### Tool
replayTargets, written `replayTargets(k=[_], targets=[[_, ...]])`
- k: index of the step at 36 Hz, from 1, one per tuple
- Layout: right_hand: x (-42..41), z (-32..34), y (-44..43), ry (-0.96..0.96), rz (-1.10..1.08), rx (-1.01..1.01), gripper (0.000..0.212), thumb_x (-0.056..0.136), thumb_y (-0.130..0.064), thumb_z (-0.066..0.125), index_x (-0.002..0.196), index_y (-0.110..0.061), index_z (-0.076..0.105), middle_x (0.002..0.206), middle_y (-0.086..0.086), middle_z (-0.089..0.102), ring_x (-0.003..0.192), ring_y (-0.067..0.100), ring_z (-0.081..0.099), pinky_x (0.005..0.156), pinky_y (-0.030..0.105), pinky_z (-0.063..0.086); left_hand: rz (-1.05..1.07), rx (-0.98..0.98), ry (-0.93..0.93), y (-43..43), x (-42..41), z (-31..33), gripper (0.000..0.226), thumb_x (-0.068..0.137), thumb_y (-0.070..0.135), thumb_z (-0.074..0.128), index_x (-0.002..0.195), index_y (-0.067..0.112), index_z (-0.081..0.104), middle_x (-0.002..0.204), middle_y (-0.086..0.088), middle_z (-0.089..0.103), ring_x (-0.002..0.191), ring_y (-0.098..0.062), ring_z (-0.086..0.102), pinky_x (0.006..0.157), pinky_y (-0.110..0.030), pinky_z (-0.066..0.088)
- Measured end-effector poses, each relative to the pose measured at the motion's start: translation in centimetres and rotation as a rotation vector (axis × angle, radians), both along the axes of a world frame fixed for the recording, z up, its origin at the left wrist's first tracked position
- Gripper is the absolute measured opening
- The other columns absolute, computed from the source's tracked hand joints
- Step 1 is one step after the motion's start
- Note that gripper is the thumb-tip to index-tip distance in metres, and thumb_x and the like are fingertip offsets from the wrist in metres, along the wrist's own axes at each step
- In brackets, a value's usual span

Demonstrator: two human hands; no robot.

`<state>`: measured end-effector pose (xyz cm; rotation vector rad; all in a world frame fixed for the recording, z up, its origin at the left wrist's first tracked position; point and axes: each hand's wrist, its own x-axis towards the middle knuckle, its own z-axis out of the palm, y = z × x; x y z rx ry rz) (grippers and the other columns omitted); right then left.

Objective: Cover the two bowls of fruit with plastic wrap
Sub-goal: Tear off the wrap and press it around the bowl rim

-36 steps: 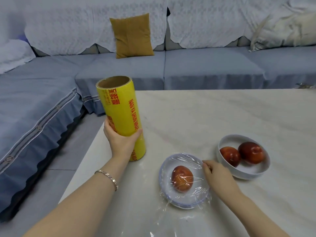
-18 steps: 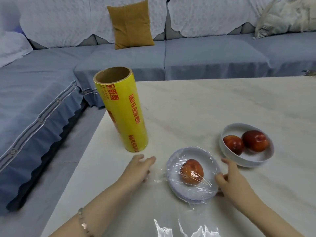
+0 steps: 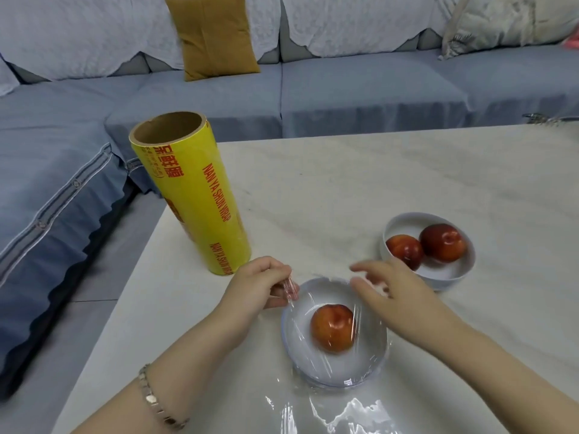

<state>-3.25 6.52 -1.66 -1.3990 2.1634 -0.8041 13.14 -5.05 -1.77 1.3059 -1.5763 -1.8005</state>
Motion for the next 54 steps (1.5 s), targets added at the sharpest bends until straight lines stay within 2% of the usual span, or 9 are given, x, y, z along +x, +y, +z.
replayTargets(k=[5, 11, 20, 25, 31, 37, 44, 48, 54], targets=[[0.3, 0.2, -4.8, -0.075, 0.309, 0.099, 0.032, 0.095, -0.033, 0.042, 0.112, -0.015, 0.064, 0.113, -0.004, 0.059, 0.110, 0.007, 0.049, 0.087, 0.014, 0.030, 0.070, -0.039, 0.012, 0.9, -0.6, -0.2, 0.024, 0.093, 0.011, 0.051, 0.070, 0.012, 0.050, 0.044, 0.002, 0.046, 0.036, -0.013, 0.043, 0.047, -0.023, 0.041], [-0.4, -1.3, -6.5, -0.288, 0.322, 0.078, 0.027, 0.088, -0.033, 0.058, 0.075, -0.009, 0.063, 0.074, -0.004, 0.057, 0.068, 0.003, 0.050, 0.072, 0.017, 0.040, 0.079, -0.207, -0.013, 1.8, -0.5, -1.2, 0.020, 0.096, 0.015, 0.048, 0.076, 0.012, 0.046, 0.039, 0.009, 0.037, 0.035, -0.009, 0.031, 0.037, -0.017, 0.030], [-1.4, -1.9, -5.3, -0.134, 0.244, -0.200, 0.018, 0.090, -0.026, 0.055, 0.073, -0.022, 0.061, 0.051, -0.006, 0.056, 0.051, 0.006, 0.052, 0.060, 0.014, 0.040, 0.067, -0.343, -0.082, 2.2, -1.0, -1.7, 0.031, 0.088, 0.028, 0.061, 0.063, 0.015, 0.049, 0.047, 0.006, 0.042, 0.049, -0.016, 0.038, 0.056, -0.031, 0.034], [-0.9, -2.6, -5.4, -0.079, 0.149, -0.224, 0.018, 0.092, -0.031, 0.051, 0.076, -0.024, 0.054, 0.053, -0.007, 0.052, 0.044, 0.013, 0.052, 0.061, 0.030, 0.046, 0.085, -0.335, -0.140, 2.4, -0.7, -1.5, 0.036, 0.088, 0.029, 0.061, 0.059, 0.014, 0.046, 0.052, 0.004, 0.042, 0.054, -0.017, 0.041, 0.062, -0.031, 0.036], [-0.3, -1.9, -6.3, -0.078, 0.237, 0.000, 0.031, 0.097, -0.032, 0.040, 0.069, -0.023, 0.048, 0.062, -0.012, 0.047, 0.061, 0.001, 0.045, 0.064, 0.022, 0.035, 0.146, -0.263, -0.204, 2.5, -0.2, -1.7, 0.033, 0.092, 0.023, 0.051, 0.064, 0.013, 0.036, 0.063, -0.003, 0.041, 0.063, -0.021, 0.039, 0.060, -0.032, 0.032], [-1.2, -1.3, -6.4, -0.129, 0.376, 0.133, 0.035, 0.079, -0.038, 0.068, 0.068, -0.006, 0.060, 0.057, -0.001, 0.042, 0.052, 0.008, 0.035, 0.054, 0.020, 0.030, 0.169, -0.338, -0.249, 2.8, -0.4, -2.2, 0.032, 0.097, 0.027, 0.043, 0.069, 0.012, 0.037, 0.069, -0.002, 0.045, 0.068, -0.019, 0.043, 0.061, -0.025, 0.034], [-0.9, -1.9, -5.5, -0.177, 0.270, -0.093, 0.016, 0.085, -0.026, 0.063, 0.071, -0.019, 0.067, 0.087, 0.011, 0.064, 0.082, 0.019, 0.057, 0.074, 0.025, 0.041, 0.290, -0.395, -0.217, 3.9, -1.1, -3.1, 0.033, 0.099, 0.030, 0.040, 0.071, 0.013, 0.036, 0.064, 0.001, 0.043, 0.061, -0.009, 0.043, 0.052, -0.013, 0.033], [-0.2, -2.7, -5.3, -0.064, 0.209, -0.142, 0.024, 0.091, -0.031, 0.053, 0.075, -0.015, 0.062, 0.080, 0.002, 0.065, 0.081, 0.019, 0.057, 0.080, 0.039, 0.047, 0.378, -0.402, -0.201, 4.2, -1.8, -3.2, 0.029, 0.099, 0.029, 0.038, 0.074, 0.015, 0.038, 0.074, 0.005, 0.058, 0.068, -0.005, 0.050, 0.054, -0.019, 0.032], [0.4, -4.1, -5.7, 0.022, 0.058, -0.268, 0.030, 0.092, -0.034, 0.049, 0.080, -0.009, 0.059, 0.077, 0.007, 0.070, 0.079, 0.029, 0.062, 0.074, 0.043, 0.049, 0.514, -0.429, -0.132, 4.6, -2.8, -3.8, 0.027, 0.100, 0.028, 0.037, 0.074, 0.020, 0.035, 0.084, -0.003, 0.069, 0.074, -0.008, 0.058, 0.058, -0.002, 0.036]])
